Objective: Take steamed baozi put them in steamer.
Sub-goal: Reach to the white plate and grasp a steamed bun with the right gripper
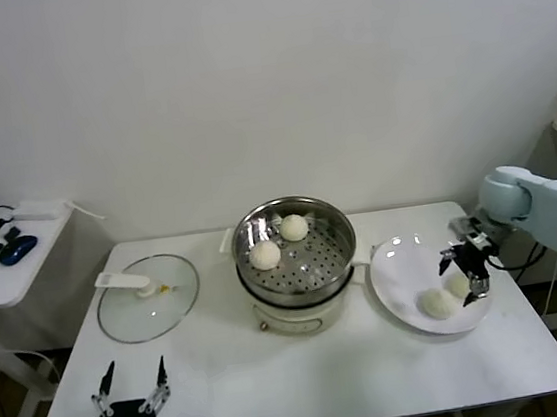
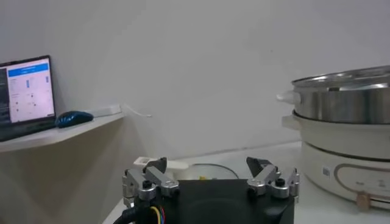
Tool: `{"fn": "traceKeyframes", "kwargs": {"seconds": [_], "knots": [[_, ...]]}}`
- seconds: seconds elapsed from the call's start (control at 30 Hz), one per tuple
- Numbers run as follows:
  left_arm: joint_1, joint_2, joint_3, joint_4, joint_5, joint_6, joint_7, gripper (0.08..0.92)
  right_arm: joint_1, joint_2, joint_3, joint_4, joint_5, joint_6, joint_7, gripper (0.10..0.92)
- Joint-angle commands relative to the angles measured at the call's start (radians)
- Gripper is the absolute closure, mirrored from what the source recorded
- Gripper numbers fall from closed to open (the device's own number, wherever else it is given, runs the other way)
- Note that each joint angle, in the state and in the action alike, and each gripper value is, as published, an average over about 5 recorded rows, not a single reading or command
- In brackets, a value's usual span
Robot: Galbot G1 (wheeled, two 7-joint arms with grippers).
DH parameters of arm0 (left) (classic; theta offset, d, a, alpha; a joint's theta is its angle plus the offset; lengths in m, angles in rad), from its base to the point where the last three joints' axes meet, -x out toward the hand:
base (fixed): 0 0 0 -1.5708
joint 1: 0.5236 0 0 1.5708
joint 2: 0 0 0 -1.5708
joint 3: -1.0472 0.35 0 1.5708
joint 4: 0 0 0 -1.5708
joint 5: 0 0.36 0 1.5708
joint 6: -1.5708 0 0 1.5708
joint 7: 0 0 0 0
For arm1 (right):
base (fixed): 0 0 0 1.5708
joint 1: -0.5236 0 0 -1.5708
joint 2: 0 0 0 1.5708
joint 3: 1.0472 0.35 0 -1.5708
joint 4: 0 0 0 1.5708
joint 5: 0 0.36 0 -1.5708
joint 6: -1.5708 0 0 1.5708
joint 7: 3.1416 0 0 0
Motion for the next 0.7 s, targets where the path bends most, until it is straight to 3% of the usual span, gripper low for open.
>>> {"fn": "traceKeyframes", "kwargs": {"seconds": [0.03, 0.7], "knots": [[0.003, -0.001, 0.000, 0.002, 0.000, -0.002, -0.001, 0.177, -0.117, 0.038, 0.081, -0.064, -0.075, 0.008, 0.017, 0.203], [0.000, 0.000, 0.001, 0.020, 0.002, -0.003, -0.001, 0.177, -0.161, 0.132, 0.130, -0.151, -0.109, 0.014, 0.033, 0.203]]}}
